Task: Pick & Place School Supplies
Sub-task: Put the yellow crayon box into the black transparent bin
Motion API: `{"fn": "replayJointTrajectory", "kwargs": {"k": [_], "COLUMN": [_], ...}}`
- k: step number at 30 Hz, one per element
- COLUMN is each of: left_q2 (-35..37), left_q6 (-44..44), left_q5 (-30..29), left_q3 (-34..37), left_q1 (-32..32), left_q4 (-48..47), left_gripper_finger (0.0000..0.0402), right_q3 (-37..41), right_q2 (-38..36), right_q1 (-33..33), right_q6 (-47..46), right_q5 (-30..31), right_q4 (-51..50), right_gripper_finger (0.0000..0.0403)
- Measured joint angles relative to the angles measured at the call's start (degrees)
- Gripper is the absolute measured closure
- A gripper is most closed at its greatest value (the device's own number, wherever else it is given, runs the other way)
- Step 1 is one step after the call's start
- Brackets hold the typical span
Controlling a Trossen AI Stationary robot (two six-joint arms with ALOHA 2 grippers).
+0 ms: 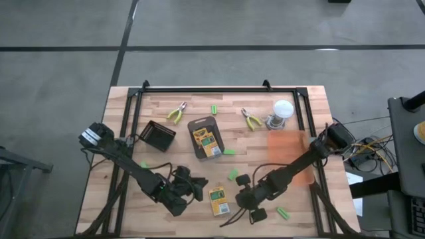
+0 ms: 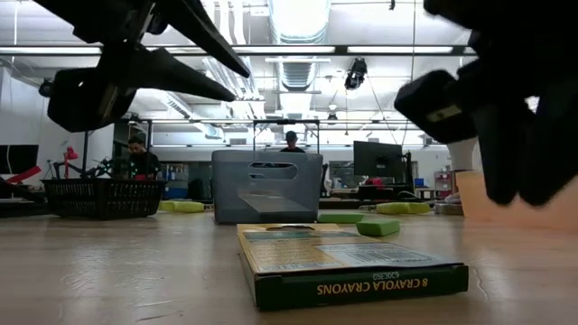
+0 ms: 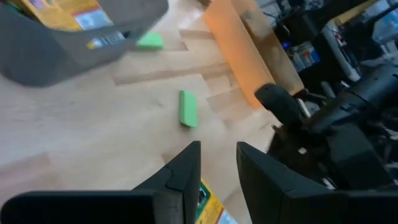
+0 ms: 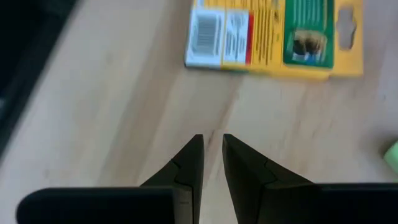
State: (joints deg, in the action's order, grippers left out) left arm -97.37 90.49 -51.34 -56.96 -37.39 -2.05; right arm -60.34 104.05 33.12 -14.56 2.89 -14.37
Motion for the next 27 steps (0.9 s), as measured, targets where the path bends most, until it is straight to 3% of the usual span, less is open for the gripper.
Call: {"fn": "replayJointTrajectory", "kwargs": {"k": [6,11,18,27], "left_q2": [-0.1,-0.1,-0.2,-1.3], "left_q6": [6.6,7.0,9.0,10.0], "left_q5": [0.0,1.0,16.9,17.9], "left_q3": [-1.5,-2.2,-2.0,-1.9], "left_q1": [0.0,0.0,0.0,-0.1], "left_q4": [-6.6,-6.5,-7.7,-7.6], "left_gripper_finger": [0.0300,0.0305,0.0306,0.0306], "right_q3": [8.0,13.0,13.7,12.0], "right_q2": [-4.8,-6.2,-5.8,-5.6], "right_q1": [0.2,-0.1,-0.8,-0.9], "right_q6": [-0.2,-0.1,2.5,4.5], "right_q5": [0.1,0.2,2.0,3.3], "right_q4": [9.8,19.3,24.2,27.6], "right_gripper_finger": [0.0346,0.0346,0.0346,0.0346]}}
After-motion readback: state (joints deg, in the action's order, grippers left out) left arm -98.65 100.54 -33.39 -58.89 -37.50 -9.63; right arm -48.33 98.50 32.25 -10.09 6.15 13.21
